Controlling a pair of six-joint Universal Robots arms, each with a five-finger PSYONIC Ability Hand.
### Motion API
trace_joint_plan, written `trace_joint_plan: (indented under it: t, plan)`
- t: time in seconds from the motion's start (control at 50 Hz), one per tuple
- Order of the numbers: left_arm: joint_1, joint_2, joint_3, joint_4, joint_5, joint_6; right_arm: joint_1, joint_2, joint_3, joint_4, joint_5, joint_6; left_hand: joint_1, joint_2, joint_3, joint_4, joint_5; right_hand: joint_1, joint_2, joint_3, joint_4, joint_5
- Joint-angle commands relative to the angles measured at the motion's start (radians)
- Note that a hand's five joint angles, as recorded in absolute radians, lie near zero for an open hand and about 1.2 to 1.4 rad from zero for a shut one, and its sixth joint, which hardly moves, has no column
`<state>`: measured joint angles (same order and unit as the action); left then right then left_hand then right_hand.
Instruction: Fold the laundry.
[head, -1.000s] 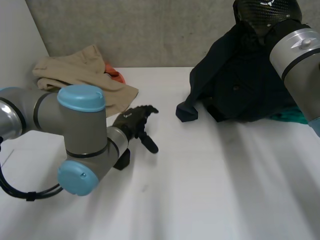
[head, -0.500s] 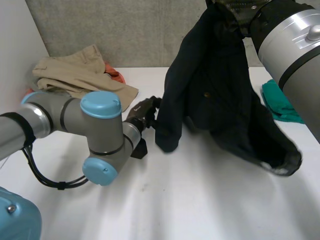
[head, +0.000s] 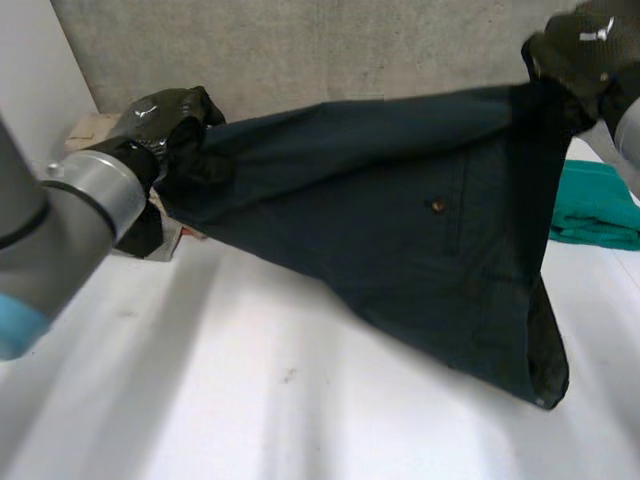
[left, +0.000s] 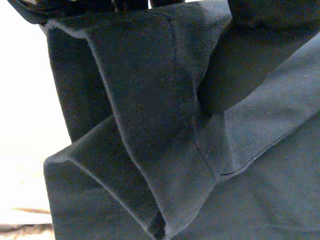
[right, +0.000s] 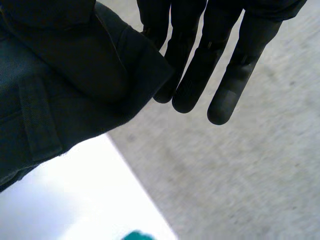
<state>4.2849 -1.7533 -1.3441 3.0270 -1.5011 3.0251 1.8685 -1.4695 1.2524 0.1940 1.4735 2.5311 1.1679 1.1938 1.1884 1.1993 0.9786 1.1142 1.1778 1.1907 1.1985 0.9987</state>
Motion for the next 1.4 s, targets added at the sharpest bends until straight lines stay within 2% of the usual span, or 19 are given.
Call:
trace_joint_plan:
  t: [0.02, 0.12, 0.16, 0.24, 0.26, 0.32, 0.34, 0.36, 0.44, 0.5, 0.7, 0.8, 0.88, 0.94, 1.06, 1.14, 1.24, 1.32, 1.4]
  plan:
    - [-0.016, 0.052, -0.018, -0.139, 0.067, 0.159, -0.003, 0.018, 0.047, 0.12, -0.028, -0.026, 0.228, 0.202, 0.208, 0.197, 0.243, 0.282, 0.218, 0.206, 0.198, 0.223]
    - [-0.016, -0.021, 0.005, -0.117, 0.07, 0.218, 0.0, 0.162, 0.021, 0.111, -0.033, -0.034, 0.228, 0.202, 0.208, 0.197, 0.243, 0.282, 0.218, 0.206, 0.198, 0.223]
    - [-0.014, -0.113, 0.06, -0.071, 0.068, 0.253, 0.009, 0.202, -0.019, 0.095, -0.03, -0.031, 0.228, 0.202, 0.208, 0.197, 0.243, 0.282, 0.218, 0.206, 0.198, 0.223]
    - [-0.017, -0.256, 0.238, 0.031, 0.042, 0.325, 0.011, 0.294, -0.143, -0.025, -0.006, 0.001, 0.228, 0.202, 0.208, 0.197, 0.243, 0.282, 0.218, 0.206, 0.198, 0.223]
    - [-0.02, -0.276, 0.279, 0.059, 0.035, 0.34, 0.012, 0.323, -0.199, -0.107, 0.022, 0.024, 0.228, 0.202, 0.208, 0.197, 0.243, 0.282, 0.218, 0.206, 0.198, 0.223]
    - [-0.028, -0.331, 0.442, 0.223, 0.004, 0.386, 0.012, 0.345, -0.273, -0.262, 0.073, 0.066, 0.228, 0.202, 0.208, 0.197, 0.243, 0.282, 0.218, 0.206, 0.198, 0.223]
    - [-0.03, -0.336, 0.471, 0.275, 0.001, 0.393, 0.012, 0.344, -0.306, -0.381, 0.099, 0.09, 0.228, 0.202, 0.208, 0.197, 0.243, 0.282, 0.218, 0.206, 0.198, 0.223]
    - [-0.033, -0.336, 0.512, 0.391, 0.001, 0.4, 0.012, 0.342, -0.313, -0.445, 0.103, 0.103, 0.228, 0.202, 0.208, 0.197, 0.243, 0.282, 0.218, 0.206, 0.198, 0.223]
    - [-0.033, -0.325, 0.519, 0.667, -0.008, 0.397, 0.014, 0.313, -0.318, -0.709, 0.103, 0.126, 0.228, 0.202, 0.208, 0.197, 0.243, 0.282, 0.218, 0.206, 0.198, 0.223]
    - [-0.039, -0.315, 0.505, 0.736, -0.011, 0.394, 0.02, 0.307, -0.309, -0.765, 0.085, 0.127, 0.228, 0.202, 0.208, 0.197, 0.243, 0.282, 0.218, 0.206, 0.198, 0.223]
    - [-0.043, -0.279, 0.281, 0.674, -0.021, 0.391, 0.037, 0.311, -0.171, -0.74, 0.004, 0.138, 0.228, 0.202, 0.208, 0.197, 0.243, 0.282, 0.218, 0.206, 0.198, 0.223]
    - [-0.042, -0.293, 0.146, 0.642, -0.021, 0.393, 0.034, 0.389, -0.107, -0.703, -0.025, 0.138, 0.228, 0.202, 0.208, 0.197, 0.243, 0.282, 0.218, 0.206, 0.198, 0.223]
    - [-0.045, -0.319, 0.043, 0.61, -0.021, 0.393, 0.034, 0.486, -0.077, -0.605, -0.025, 0.129, 0.228, 0.202, 0.208, 0.197, 0.243, 0.282, 0.218, 0.206, 0.198, 0.223]
    - [-0.062, -0.409, -0.018, 0.572, -0.019, 0.399, 0.034, 0.56, -0.054, -0.521, -0.022, 0.115, 0.228, 0.202, 0.208, 0.197, 0.243, 0.282, 0.218, 0.206, 0.198, 0.223]
    - [-0.103, -0.466, -0.092, 0.396, -0.019, 0.405, 0.021, 0.569, 0.016, -0.392, -0.016, 0.078, 0.228, 0.202, 0.208, 0.197, 0.243, 0.282, 0.218, 0.206, 0.198, 0.223]
    - [-0.102, -0.402, -0.118, 0.27, -0.019, 0.403, 0.018, 0.519, 0.091, -0.341, -0.022, 0.071, 0.228, 0.202, 0.208, 0.197, 0.243, 0.282, 0.218, 0.206, 0.198, 0.223]
    - [-0.099, -0.273, -0.174, 0.164, -0.018, 0.405, 0.02, 0.358, 0.192, -0.26, -0.038, 0.038, 0.228, 0.202, 0.208, 0.197, 0.243, 0.282, 0.218, 0.206, 0.198, 0.223]
    - [-0.105, -0.151, -0.239, 0.087, -0.019, 0.408, 0.02, 0.242, 0.272, -0.151, -0.047, -0.029, 0.228, 0.202, 0.208, 0.197, 0.243, 0.282, 0.218, 0.206, 0.198, 0.223]
    - [-0.111, -0.023, -0.323, -0.034, -0.018, 0.431, 0.002, 0.134, 0.373, 0.022, -0.038, -0.182, 0.228, 0.202, 0.208, 0.197, 0.243, 0.282, 0.218, 0.206, 0.198, 0.223]
